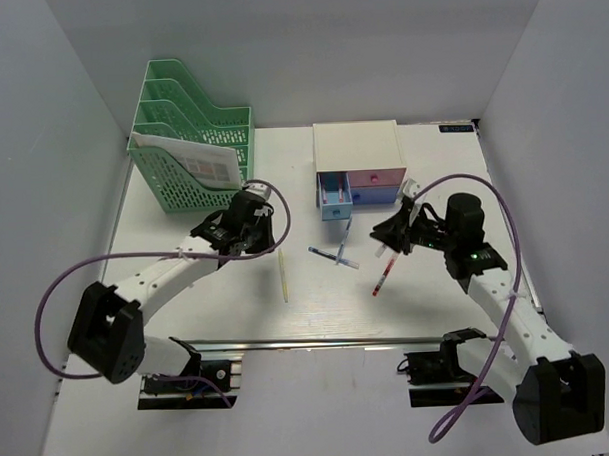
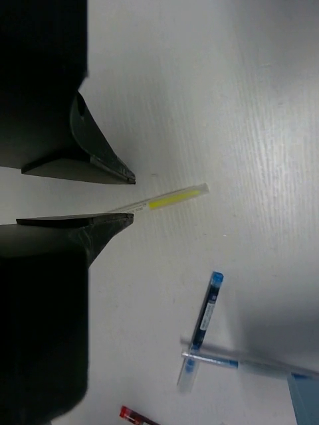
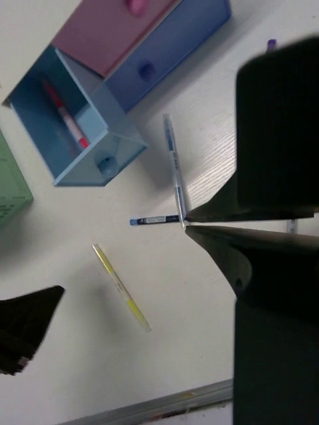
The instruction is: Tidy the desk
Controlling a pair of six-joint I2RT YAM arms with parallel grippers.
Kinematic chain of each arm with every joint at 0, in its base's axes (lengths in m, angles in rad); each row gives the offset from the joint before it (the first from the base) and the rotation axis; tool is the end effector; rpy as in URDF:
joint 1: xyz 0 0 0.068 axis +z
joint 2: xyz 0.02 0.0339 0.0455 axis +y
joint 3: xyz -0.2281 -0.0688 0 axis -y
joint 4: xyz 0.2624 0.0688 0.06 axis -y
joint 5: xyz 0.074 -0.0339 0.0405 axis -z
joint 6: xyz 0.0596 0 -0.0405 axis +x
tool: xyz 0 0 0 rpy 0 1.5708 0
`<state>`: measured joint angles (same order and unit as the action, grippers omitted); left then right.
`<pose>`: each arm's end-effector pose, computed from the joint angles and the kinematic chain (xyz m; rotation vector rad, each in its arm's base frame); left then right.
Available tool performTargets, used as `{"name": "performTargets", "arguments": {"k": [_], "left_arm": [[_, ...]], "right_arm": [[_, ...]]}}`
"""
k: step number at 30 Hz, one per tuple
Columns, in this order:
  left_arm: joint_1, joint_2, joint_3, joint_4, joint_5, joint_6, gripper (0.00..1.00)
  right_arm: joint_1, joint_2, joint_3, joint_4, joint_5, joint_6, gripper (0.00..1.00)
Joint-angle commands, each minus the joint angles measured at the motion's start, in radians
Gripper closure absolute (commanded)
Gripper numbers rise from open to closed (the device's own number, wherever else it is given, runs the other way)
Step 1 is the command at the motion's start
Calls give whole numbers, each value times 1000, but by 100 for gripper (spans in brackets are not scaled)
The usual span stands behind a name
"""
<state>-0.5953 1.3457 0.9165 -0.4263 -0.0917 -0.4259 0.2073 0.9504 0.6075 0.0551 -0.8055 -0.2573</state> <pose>0.2681 -0.1750 0.1805 0.1656 2.4469 -0.3497 0.2507 0.0967 0.2347 -0.9387 1.5646 0.7081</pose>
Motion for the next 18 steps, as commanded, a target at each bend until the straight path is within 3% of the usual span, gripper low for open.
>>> {"name": "performTargets", "arguments": {"k": [1, 3, 4, 5, 11, 18], "left_arm": [[-18, 56, 33, -88, -2, -92, 64], [-28, 78, 24, -104, -12, -138, 53], [-37, 85, 24, -109, -13, -151, 42], [-49, 93, 25, -126, -16, -166, 38], [-110, 107, -16, -147, 6, -243, 29], [-202, 115, -106, -51, -108, -378, 31]], "right_arm": [[-29, -64, -5, 68, 77, 135, 97], [-48, -74, -9, 55, 95, 125, 100], [-58, -78, -11, 57, 100, 131, 98], [-68, -81, -14, 60, 100, 136, 94], [-106, -131, -35, 77, 132, 125, 90], [-134, -147, -37, 77, 117, 128, 89]]}}
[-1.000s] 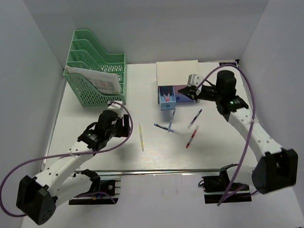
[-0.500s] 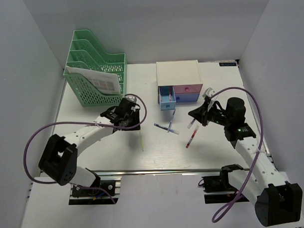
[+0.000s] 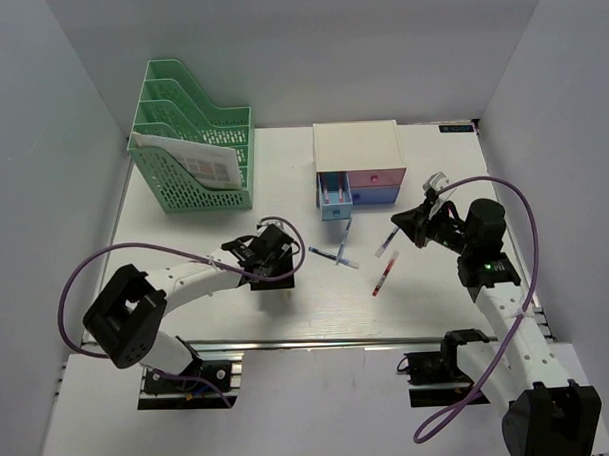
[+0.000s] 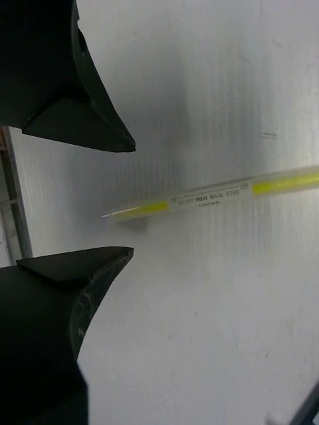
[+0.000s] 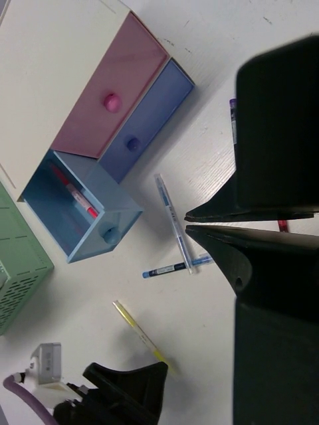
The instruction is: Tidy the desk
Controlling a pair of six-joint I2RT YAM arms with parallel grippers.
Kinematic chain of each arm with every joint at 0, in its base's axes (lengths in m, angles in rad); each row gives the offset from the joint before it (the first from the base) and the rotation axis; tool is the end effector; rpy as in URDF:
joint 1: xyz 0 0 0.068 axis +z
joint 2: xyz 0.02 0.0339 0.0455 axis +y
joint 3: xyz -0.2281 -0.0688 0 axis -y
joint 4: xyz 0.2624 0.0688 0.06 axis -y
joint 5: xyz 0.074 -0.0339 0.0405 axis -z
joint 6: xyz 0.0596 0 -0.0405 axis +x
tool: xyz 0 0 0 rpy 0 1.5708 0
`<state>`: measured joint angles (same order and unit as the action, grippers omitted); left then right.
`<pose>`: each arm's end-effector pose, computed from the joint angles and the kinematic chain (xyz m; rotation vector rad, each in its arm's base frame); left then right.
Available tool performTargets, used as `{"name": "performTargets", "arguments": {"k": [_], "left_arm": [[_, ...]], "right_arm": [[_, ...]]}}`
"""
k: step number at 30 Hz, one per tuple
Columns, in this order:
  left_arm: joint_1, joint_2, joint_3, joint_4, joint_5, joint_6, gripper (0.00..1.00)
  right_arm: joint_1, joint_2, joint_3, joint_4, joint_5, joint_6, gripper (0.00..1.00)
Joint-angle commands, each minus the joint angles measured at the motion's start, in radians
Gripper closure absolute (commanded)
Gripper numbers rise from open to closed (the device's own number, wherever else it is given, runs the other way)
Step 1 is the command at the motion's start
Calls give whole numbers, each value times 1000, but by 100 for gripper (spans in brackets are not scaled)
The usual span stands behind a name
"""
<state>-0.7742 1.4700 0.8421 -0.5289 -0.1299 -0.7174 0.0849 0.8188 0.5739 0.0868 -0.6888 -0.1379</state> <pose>0.2186 -0.2030 0.1130 0.0404 2.7391 -0.2595 0.2477 0.0591 0.2558 -0.6845 1.5819 0.5537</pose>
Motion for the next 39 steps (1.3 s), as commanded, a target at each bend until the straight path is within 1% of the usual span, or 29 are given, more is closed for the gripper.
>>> {"name": "performTargets", "arguments": {"k": [1, 3, 4, 8, 11, 16, 20, 25, 26, 28, 29, 31, 32, 33, 36, 38, 39], "left_arm": [[-40, -10, -55, 64, -104, -99, 32], [-59, -14, -72, 95, -149, -126, 34], [-75, -17, -80, 101, -198, -146, 35], [-117, -27, -95, 128, -304, -192, 41], [-143, -10, -89, 139, -350, -209, 44], [-184, 72, -81, 138, -392, -250, 44], [-237, 134, -72, 103, -436, -324, 47], [-278, 200, -67, 107, -468, -369, 55], [-278, 213, -63, 104, -471, -378, 60], [-298, 239, -49, 93, -474, -392, 66], [-298, 246, -46, 90, -476, -396, 71], [-307, 254, -49, 83, -476, -402, 77], [-318, 251, -55, 83, -475, -410, 81], [-318, 247, -61, 86, -476, -412, 88], [-327, 196, -77, 78, -481, -409, 100], [-327, 156, -52, 46, -490, -377, 100], [-327, 107, -40, 32, -493, -352, 100]], "right_arm": [[-13, -15, -5, 45, -3, 11, 89], [-14, -15, -6, 45, -9, 6, 89], [-13, -15, -6, 45, -9, 6, 89], [-16, -15, -8, 44, -14, 4, 89], [-19, -13, -8, 44, -15, 3, 89], [-27, -10, -9, 47, -14, 1, 89], [-28, -9, -11, 50, -11, 1, 89], [-36, -9, -14, 50, -12, 1, 89], [-34, -9, -13, 50, -12, 3, 89], [-37, -12, -13, 50, -12, 3, 89], [-40, -13, -12, 50, -12, 3, 89], [-42, -17, -12, 48, -14, 4, 89], [-42, -17, -12, 48, -14, 4, 89], [-42, -17, -12, 48, -15, 4, 89], [-47, -20, -11, 47, -21, 6, 90], [-47, -20, -9, 45, -23, 4, 90], [-47, -21, -9, 45, -23, 4, 90]]}}
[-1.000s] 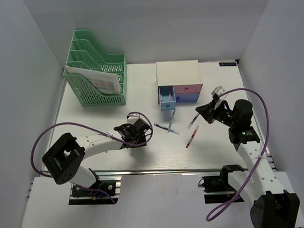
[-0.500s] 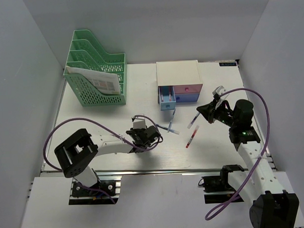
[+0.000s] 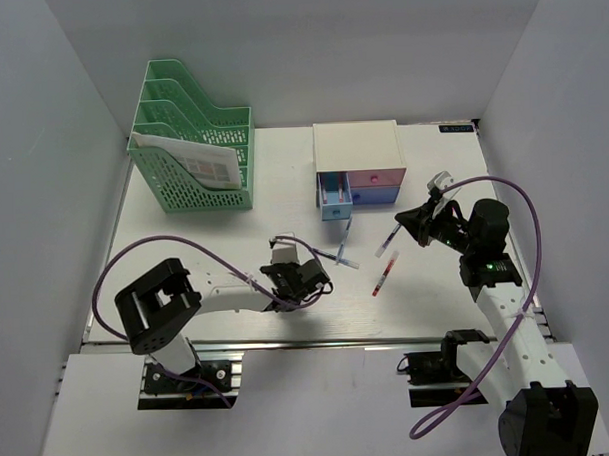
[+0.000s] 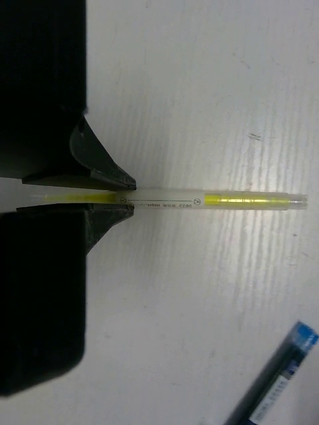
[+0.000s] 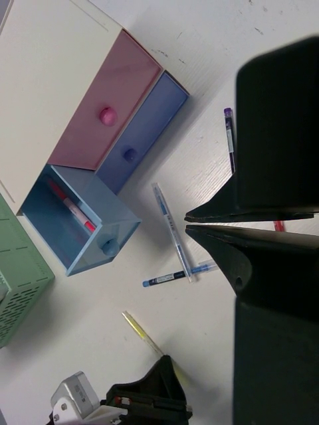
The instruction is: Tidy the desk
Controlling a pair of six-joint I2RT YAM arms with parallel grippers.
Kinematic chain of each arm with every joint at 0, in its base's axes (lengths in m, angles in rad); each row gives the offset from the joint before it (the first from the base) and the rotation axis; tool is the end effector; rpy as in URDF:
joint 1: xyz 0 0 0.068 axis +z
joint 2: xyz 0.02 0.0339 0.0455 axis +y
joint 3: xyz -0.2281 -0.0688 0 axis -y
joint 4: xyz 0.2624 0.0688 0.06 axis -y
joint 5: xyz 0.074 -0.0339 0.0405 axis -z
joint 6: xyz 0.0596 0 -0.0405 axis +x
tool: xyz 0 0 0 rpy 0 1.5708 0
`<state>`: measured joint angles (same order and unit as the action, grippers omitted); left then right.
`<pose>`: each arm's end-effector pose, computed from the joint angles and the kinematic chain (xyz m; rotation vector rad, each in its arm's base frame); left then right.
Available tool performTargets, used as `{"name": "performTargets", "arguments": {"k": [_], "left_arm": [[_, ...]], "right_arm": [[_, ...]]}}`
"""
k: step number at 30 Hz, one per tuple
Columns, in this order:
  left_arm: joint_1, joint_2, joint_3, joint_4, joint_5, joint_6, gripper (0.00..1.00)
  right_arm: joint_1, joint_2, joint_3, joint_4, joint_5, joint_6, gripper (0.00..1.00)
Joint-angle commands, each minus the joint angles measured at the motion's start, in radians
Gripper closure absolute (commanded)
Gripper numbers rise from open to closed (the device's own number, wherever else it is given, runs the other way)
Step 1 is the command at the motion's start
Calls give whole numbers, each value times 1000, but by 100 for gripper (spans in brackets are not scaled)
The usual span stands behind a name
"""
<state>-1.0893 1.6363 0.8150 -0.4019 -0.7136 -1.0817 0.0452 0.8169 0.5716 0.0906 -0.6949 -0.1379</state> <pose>0.1727 -0.2462 0.0780 -0.1453 2.3574 0.0438 0.2494 0.0495 0.2558 -0.6565 1.5871 0.5284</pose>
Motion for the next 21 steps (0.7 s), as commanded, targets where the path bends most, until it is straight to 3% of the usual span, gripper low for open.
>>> {"name": "performTargets", "arguments": {"k": [1, 6, 11, 15, 21], "left_arm": [[-12, -87, 4, -106, 95, 91, 100], [9, -217, 222, -260, 167, 288, 100], [19, -214, 494, -417, 274, 453, 100], [37, -92, 860, -596, 370, 541, 100], [104, 232, 1410, -828, 448, 626, 100]], "right_arm": [[-7, -19, -7, 41, -17, 4, 90], [-7, -27, -4, 37, -17, 0, 90], [-10, -32, -3, 35, -18, 0, 90], [-10, -36, -3, 35, -17, -2, 90], [-11, -55, -6, 34, -12, -6, 90]]}}
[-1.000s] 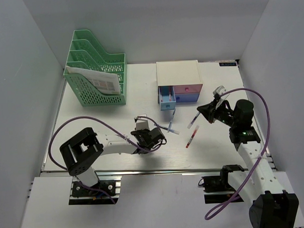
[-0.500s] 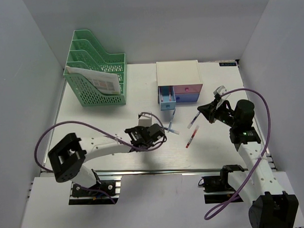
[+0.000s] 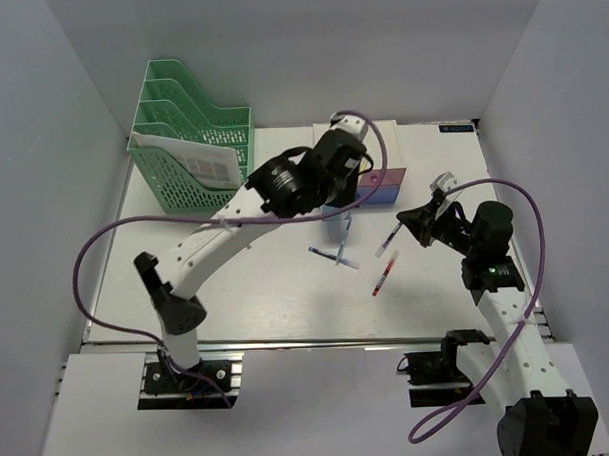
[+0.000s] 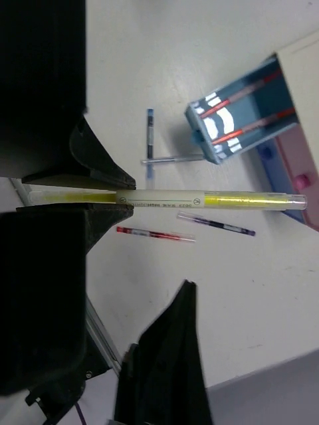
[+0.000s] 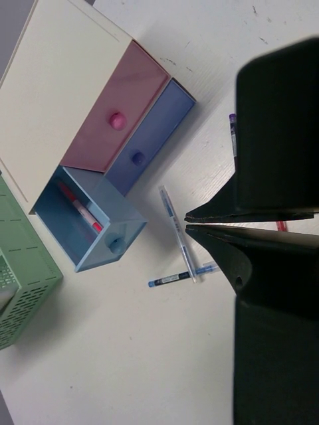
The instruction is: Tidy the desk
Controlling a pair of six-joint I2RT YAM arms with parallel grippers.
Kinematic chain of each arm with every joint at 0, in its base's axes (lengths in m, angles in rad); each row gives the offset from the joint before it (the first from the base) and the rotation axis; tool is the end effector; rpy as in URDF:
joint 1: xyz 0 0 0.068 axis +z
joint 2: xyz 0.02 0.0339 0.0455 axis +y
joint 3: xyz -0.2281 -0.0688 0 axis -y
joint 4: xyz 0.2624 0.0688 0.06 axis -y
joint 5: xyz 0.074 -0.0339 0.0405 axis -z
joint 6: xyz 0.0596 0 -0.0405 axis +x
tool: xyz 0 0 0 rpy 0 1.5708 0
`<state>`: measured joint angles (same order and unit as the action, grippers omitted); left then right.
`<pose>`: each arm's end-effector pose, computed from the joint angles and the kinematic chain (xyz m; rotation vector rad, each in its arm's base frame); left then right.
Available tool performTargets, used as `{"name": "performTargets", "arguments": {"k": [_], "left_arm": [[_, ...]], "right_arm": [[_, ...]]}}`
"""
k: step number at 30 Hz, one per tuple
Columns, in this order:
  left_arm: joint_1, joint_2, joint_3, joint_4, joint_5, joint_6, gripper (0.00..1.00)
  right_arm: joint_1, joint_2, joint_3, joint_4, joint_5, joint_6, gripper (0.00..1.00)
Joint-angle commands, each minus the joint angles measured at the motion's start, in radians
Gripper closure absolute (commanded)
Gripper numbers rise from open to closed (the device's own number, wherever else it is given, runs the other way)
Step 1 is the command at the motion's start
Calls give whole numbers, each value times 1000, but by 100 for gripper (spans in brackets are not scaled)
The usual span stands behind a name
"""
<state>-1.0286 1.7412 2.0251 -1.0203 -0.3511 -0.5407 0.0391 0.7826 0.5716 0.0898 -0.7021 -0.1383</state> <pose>0.2188 -0.3235 0.3821 0.3772 2.2581 -0.4283 0.2443 0.0481 0.2636 -0.6615 1.5545 0.5172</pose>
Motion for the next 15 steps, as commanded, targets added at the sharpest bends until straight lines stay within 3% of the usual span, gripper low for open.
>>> {"name": "performTargets", "arguments": {"k": [1, 15], "left_arm": [[59, 153, 201, -193, 115, 85, 100], [211, 257, 213, -84, 162, 1, 100]], "right_arm": [[-7, -22, -6, 34, -5, -4, 90], [-10, -40, -12, 34, -25, -6, 91]]}}
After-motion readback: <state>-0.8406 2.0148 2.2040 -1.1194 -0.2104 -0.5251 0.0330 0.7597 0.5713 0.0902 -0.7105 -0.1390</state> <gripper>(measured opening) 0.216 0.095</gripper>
